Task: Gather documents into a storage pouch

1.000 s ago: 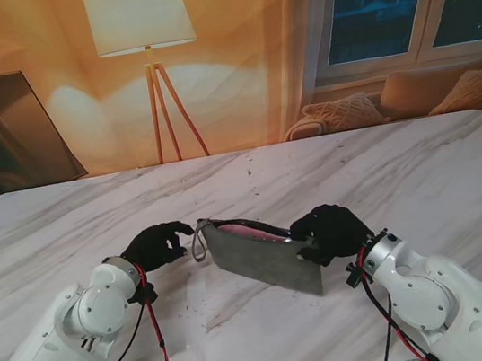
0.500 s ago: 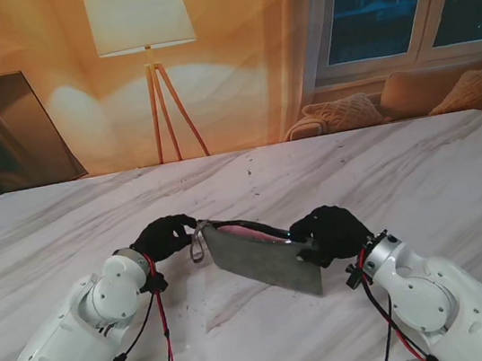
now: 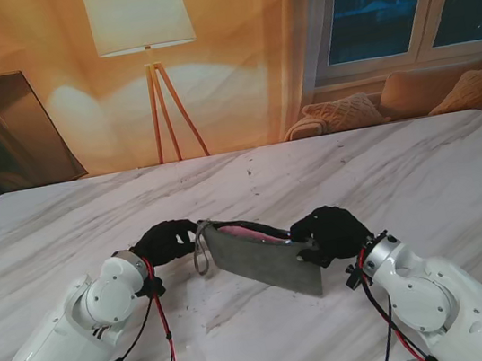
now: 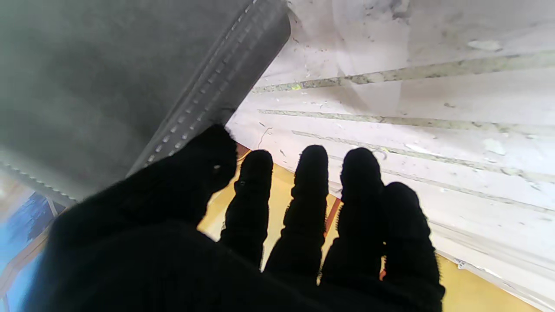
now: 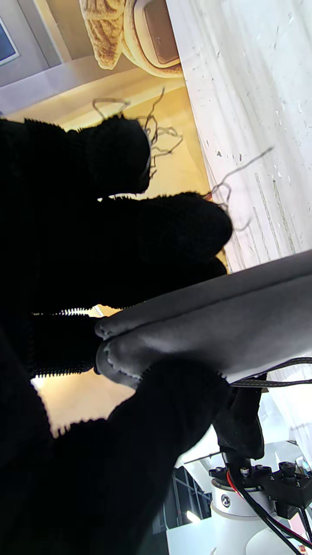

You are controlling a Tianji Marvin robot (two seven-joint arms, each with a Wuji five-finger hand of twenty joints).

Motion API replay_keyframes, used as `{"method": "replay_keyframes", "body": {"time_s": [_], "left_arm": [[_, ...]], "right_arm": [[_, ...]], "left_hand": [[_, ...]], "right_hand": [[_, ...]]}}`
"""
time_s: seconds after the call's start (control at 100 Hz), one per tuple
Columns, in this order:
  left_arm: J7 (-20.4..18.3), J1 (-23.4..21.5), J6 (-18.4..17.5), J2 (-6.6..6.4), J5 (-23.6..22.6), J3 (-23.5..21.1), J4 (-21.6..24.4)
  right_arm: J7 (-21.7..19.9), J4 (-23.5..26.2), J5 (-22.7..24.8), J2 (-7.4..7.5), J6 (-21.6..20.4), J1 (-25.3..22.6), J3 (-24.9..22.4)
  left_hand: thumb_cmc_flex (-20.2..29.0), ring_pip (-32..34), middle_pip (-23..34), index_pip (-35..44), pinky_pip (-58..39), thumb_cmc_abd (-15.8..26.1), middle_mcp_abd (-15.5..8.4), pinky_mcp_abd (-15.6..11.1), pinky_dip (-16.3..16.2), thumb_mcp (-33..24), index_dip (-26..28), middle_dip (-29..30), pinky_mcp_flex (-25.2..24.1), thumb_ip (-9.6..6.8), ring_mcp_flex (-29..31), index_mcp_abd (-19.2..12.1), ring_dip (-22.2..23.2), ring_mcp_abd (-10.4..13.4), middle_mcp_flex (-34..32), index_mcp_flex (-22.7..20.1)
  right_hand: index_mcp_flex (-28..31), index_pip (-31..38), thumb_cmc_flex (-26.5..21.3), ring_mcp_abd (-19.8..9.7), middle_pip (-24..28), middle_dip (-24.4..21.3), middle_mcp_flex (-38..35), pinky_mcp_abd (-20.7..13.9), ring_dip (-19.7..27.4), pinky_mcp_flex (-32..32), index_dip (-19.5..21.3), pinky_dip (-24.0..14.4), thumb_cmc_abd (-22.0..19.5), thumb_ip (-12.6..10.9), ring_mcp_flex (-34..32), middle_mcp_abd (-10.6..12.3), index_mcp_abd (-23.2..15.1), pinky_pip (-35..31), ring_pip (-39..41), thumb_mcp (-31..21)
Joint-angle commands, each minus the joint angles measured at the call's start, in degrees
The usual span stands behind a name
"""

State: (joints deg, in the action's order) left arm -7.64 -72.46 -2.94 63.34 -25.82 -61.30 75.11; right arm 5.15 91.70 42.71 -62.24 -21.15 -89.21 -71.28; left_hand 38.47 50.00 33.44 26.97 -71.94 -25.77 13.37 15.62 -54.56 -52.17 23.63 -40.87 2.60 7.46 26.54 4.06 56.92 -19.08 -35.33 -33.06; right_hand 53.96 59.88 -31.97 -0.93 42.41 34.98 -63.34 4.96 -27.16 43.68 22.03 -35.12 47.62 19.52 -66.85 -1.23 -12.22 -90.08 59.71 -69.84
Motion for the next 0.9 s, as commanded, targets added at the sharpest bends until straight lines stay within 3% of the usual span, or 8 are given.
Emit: {"method": "replay_keyframes", "body": {"time_s": [0.0, 0.13, 0.29, 0.49, 0.6, 0.76, 0.89], "left_arm": [[-0.61, -0.18, -0.33, -0.05, 0.39, -0.08, 0.25], [-0.29, -0.05, -0.61, 0.25, 1.79, 0.46, -0.09], [-0.17, 0.58, -0.98, 0.54, 3.29, 1.35, -0.96], [-0.31, 1.36, -0.87, 0.78, 4.63, 1.98, -1.51], [-2.48, 1.42, -0.35, 0.64, 7.09, 1.74, -1.1], [-2.74, 1.8, -0.82, 0.95, 9.41, 1.88, -1.7], [-2.98, 2.34, -2.06, 1.62, 14.25, 1.87, -2.97]], "right_arm": [[-0.85, 0.18, 0.03, -0.17, 0.42, -0.18, 0.23], [-0.83, 0.14, -0.04, -0.18, 0.42, -0.1, 0.34], [-0.84, 0.1, 0.01, -0.16, 0.28, -0.2, 0.33], [-0.87, 0.09, -0.18, -0.18, 0.31, -0.27, 0.35], [-1.06, 0.03, -0.43, -0.19, 0.66, -0.18, 0.39], [-1.51, -0.18, -1.77, -0.31, 1.65, 0.0, 0.84], [-1.66, -0.34, -1.86, -0.31, 1.94, 0.22, 1.09]], "left_hand": [[-2.99, -0.5, -0.21, 0.03, 0.26, -1.09, -0.79, -1.74, 0.95, -1.31, -0.28, 1.33, -1.32, -0.09, -1.43, -0.17, -0.56, -0.31, 2.19, -0.35], [-4.45, -2.44, -1.3, -0.8, 1.1, -0.26, -0.5, -1.66, 1.63, -0.39, -0.6, 1.97, -2.34, 0.11, -2.67, -0.14, -1.37, -0.51, 2.98, -0.34], [-3.72, -12.66, -6.34, -2.37, 8.53, 0.06, -0.89, -2.03, 5.04, -0.24, -0.86, 5.98, -5.94, -0.11, -8.1, -1.07, -7.87, 0.68, 7.68, 1.03], [-3.61, -21.81, -11.62, -8.89, 16.05, -0.74, -1.68, -2.21, 7.49, -0.41, -3.7, 11.9, -7.87, -0.16, -12.53, -1.13, -14.22, 2.26, 13.68, 8.75], [-1.64, -25.51, -13.01, -9.25, 21.25, -0.57, -1.67, -2.03, 8.49, -0.5, -3.61, 13.9, -7.84, -0.29, -13.16, -3.05, -16.73, 2.69, 14.52, 8.14], [0.92, -27.46, -13.43, -7.74, 23.86, -0.1, -2.23, -1.75, 8.71, -1.29, -2.93, 14.47, -7.88, -0.65, -13.3, -5.04, -17.98, 3.06, 14.17, 5.11], [4.71, -30.69, -13.69, -3.16, 24.87, 0.62, -6.97, -1.77, 8.16, -1.86, -1.16, 15.81, -7.74, -1.03, -12.26, -5.23, -21.19, 5.31, 12.88, -0.12]], "right_hand": [[-0.32, 0.67, -0.61, -1.6, 0.92, -0.29, -1.6, -0.91, 0.04, -0.08, 0.07, -0.46, -0.83, -1.91, -0.73, -0.95, -1.77, -2.14, 0.45, -3.17], [-0.25, 0.72, -0.58, -1.59, 0.96, -0.29, -1.61, -0.91, 0.05, -0.08, 0.08, -0.45, -0.85, -1.91, -0.69, -0.94, -1.71, -2.15, 0.44, -3.15], [-0.25, 0.72, -0.58, -1.64, 0.97, -0.32, -1.63, -0.91, 0.04, -0.11, 0.08, -0.43, -0.87, -1.91, -0.74, -0.93, -1.82, -2.13, 0.47, -3.16], [-0.45, 0.62, -0.6, -1.64, 0.79, -0.39, -1.34, -0.92, 0.05, -0.11, 0.05, -0.42, -0.84, -1.91, -0.74, -0.74, -1.92, -2.12, 0.48, -3.16], [-0.48, 0.62, -0.61, -1.64, 0.79, -0.37, -1.38, -0.92, 0.05, -0.11, 0.07, -0.42, -0.82, -1.92, -0.74, -0.77, -1.92, -2.13, 0.48, -3.19], [-0.43, 0.67, -0.66, -1.57, 0.84, -0.31, -1.38, -0.92, 0.06, -0.16, 0.1, -0.4, -0.8, -1.92, -0.69, -0.88, -1.78, -2.09, 0.46, -3.19], [-0.46, 0.65, -0.64, -1.59, 0.83, -0.33, -1.39, -0.91, 0.07, -0.16, 0.08, -0.39, -0.81, -1.92, -0.7, -0.9, -1.79, -2.08, 0.45, -3.21]]}}
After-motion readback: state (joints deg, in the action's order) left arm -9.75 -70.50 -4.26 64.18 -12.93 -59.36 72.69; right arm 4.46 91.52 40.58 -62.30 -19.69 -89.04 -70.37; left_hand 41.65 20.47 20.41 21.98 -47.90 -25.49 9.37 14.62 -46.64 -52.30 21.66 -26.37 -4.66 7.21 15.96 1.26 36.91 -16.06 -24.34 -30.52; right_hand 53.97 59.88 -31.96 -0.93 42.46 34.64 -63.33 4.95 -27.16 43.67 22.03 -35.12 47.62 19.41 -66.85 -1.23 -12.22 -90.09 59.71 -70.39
